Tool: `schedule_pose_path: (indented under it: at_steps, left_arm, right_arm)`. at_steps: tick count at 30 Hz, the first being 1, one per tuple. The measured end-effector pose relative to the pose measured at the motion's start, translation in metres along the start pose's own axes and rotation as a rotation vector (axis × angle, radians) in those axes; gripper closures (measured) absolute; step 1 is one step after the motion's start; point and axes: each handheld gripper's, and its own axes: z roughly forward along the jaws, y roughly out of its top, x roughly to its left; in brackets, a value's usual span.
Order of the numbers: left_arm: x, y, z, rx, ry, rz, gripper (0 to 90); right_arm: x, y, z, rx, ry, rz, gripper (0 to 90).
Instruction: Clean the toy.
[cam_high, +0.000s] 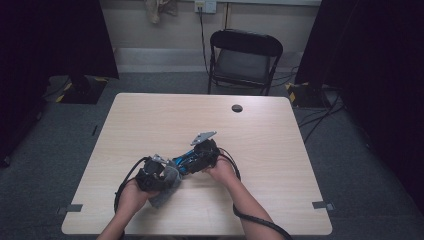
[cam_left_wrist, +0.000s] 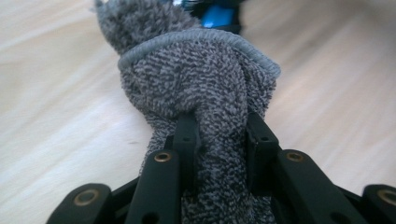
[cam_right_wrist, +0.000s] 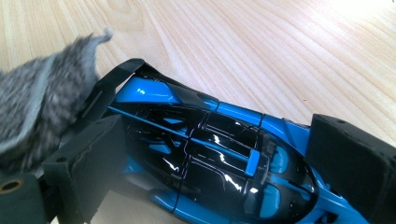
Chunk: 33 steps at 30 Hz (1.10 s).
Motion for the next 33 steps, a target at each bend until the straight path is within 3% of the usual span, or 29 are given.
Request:
schedule_pose_path:
  at_steps: [10,14,20,26,31,33]
  left_arm:
    - [-0.021,0.006,0.005,0.009,-0.058,0.065,70.9]
    - [-0.025,0.008,0.005,0.0,-0.067,0.08,70.8]
    - [-0.026,0.01,-0.005,-0.034,-0.113,0.085,70.8]
    - [-0.022,0.011,-0.018,-0.076,-0.096,0.076,70.5]
    - [-0.007,0.01,-0.033,-0.105,-0.059,0.05,70.5]
    - [0.001,0.009,-0.041,-0.139,-0.05,0.025,70.5]
  right_arm:
    - [0.0,0.0,0.0,0.002,0.0,0.001,4.8]
    - [0.0,0.0,0.0,-0.002,0.001,0.001,4.8]
    - [0.0,0.0,0.0,0.0,0.001,0.002,4.8]
    - [0.0,0.0,0.0,0.001,0.002,0.003,4.9]
    - [0.0,0.0,0.0,0.002,0.004,0.006,5.0]
    - [0.0,0.001,0.0,0.003,0.005,0.005,5.0]
